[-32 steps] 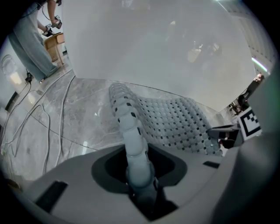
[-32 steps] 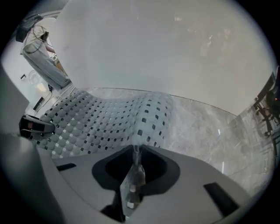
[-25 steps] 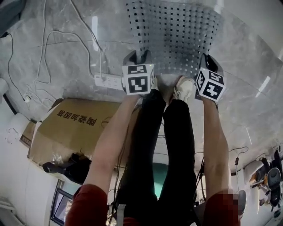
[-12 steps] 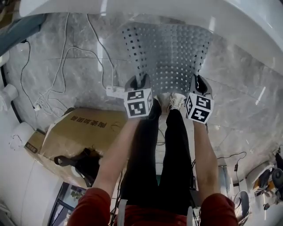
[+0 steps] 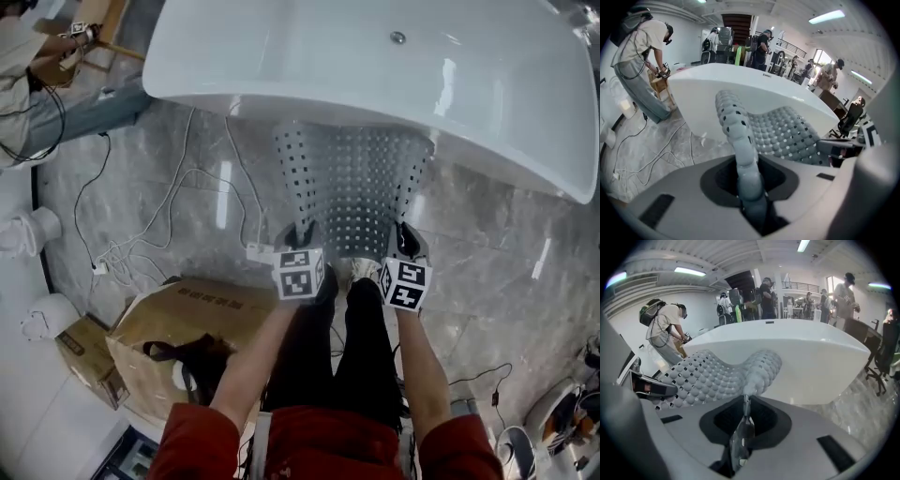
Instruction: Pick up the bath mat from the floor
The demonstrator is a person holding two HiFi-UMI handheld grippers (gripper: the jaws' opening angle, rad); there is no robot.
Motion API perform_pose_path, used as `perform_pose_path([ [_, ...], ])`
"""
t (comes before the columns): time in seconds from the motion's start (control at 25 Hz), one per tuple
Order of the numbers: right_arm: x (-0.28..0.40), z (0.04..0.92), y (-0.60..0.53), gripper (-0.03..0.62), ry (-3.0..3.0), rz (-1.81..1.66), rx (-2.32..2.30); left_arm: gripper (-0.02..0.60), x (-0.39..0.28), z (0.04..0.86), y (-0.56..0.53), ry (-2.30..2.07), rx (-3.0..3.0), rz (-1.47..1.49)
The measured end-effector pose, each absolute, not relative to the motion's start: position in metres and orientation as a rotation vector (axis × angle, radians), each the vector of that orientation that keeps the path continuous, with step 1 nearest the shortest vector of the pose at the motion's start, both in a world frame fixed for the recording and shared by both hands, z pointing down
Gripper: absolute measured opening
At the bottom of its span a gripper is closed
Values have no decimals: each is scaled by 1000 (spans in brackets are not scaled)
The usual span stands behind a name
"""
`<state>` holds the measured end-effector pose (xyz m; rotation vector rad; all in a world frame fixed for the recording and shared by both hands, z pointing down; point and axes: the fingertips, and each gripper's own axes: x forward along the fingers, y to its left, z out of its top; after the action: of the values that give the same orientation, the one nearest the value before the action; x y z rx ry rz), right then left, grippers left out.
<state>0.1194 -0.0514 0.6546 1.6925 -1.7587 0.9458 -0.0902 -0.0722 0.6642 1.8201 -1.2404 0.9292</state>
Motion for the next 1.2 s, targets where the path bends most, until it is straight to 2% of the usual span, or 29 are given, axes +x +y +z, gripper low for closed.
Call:
perform_pose_path([
  [0.64,154,409,-77,57,-1908,759,1929,97,-53,433,-107,-1351,2055,743],
  [1.2,174,193,-117,57,-2110,264,2229,95,-36,226,-173,-1572,2417,390],
])
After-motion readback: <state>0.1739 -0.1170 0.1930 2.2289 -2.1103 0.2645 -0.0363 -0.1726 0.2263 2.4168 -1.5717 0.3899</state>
